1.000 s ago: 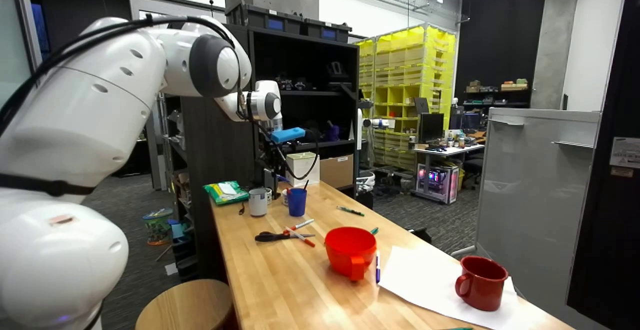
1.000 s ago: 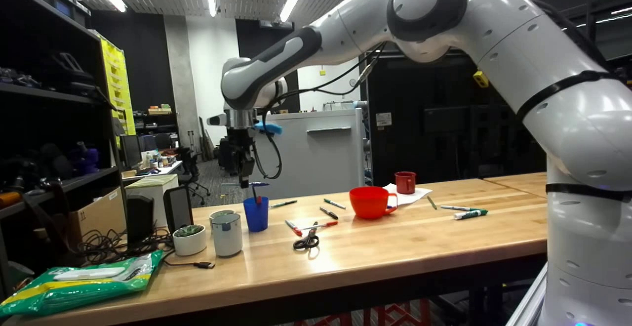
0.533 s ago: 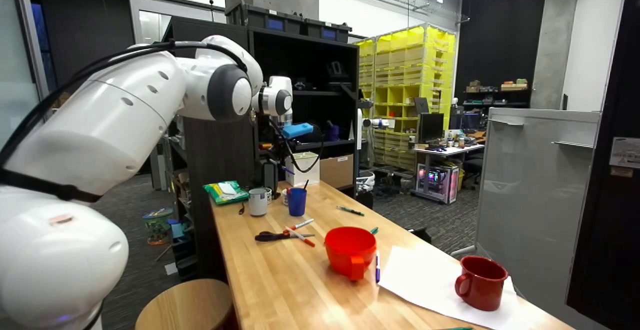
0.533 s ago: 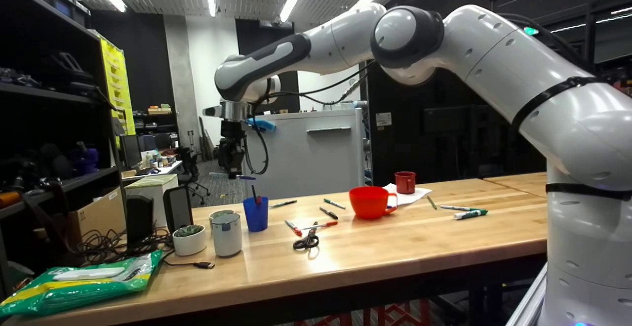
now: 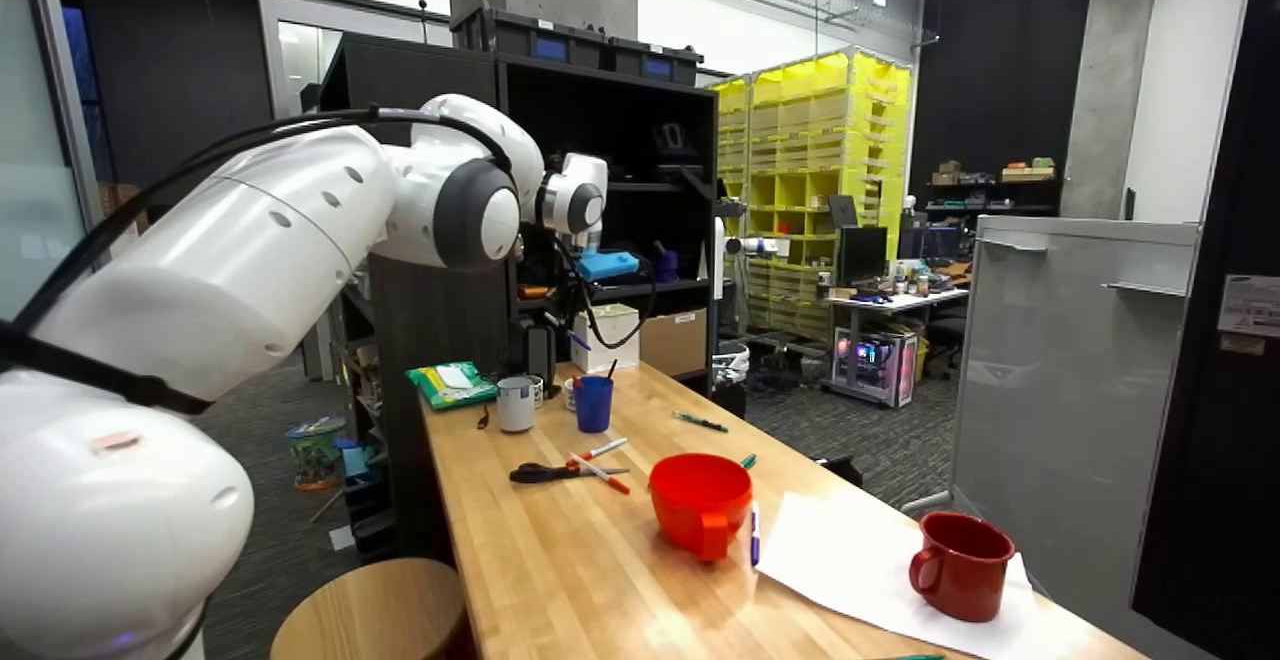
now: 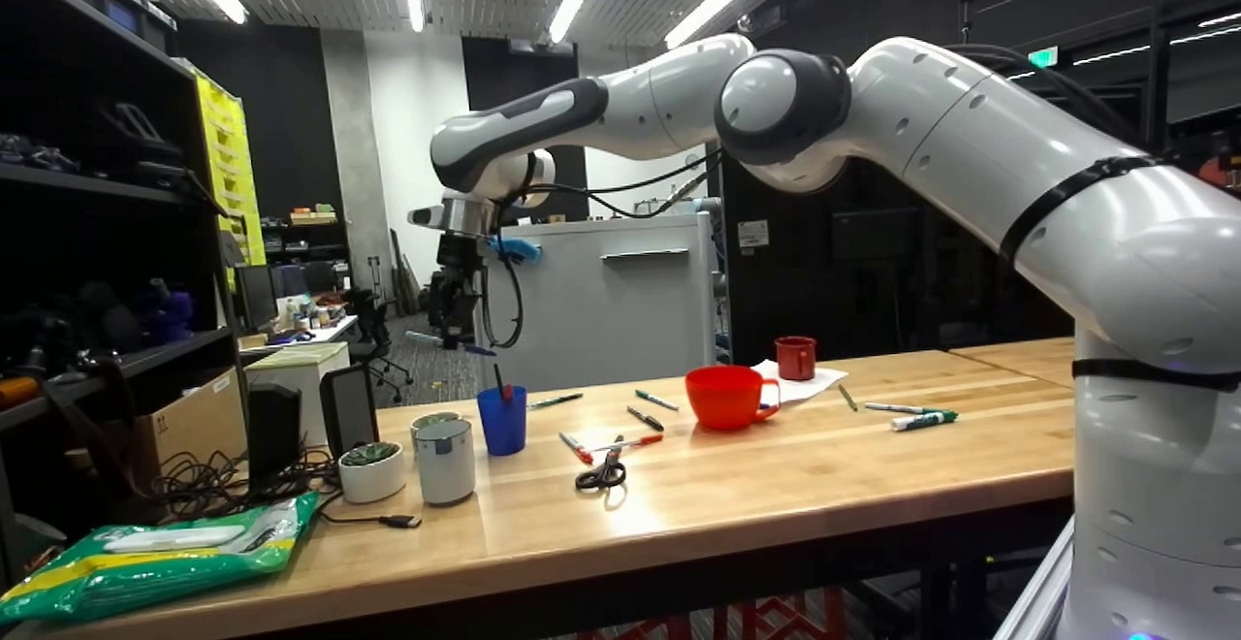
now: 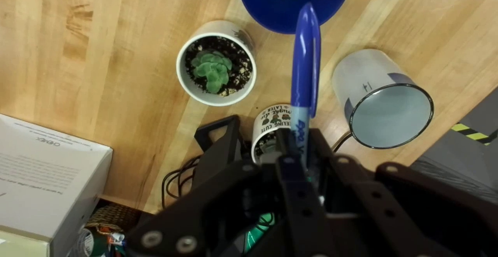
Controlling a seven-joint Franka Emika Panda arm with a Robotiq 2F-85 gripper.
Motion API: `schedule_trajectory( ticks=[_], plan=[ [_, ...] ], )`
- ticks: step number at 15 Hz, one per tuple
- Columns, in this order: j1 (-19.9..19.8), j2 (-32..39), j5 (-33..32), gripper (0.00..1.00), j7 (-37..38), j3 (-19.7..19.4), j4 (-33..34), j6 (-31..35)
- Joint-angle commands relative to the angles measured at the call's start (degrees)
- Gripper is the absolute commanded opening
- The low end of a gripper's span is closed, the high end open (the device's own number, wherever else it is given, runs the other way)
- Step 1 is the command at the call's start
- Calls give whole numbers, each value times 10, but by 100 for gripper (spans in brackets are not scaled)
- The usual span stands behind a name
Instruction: Put one blue pen in the blue cup.
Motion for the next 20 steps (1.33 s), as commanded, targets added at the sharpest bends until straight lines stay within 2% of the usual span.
schedule_trajectory(
  ticks=[1,11,20],
  plan=[
    [-9,18,25,3,-4,12,29,-16],
    [-28,22,63,3,-5,11,15,-11],
    [-33,38,67,3,-3,10,6,-11]
  ],
)
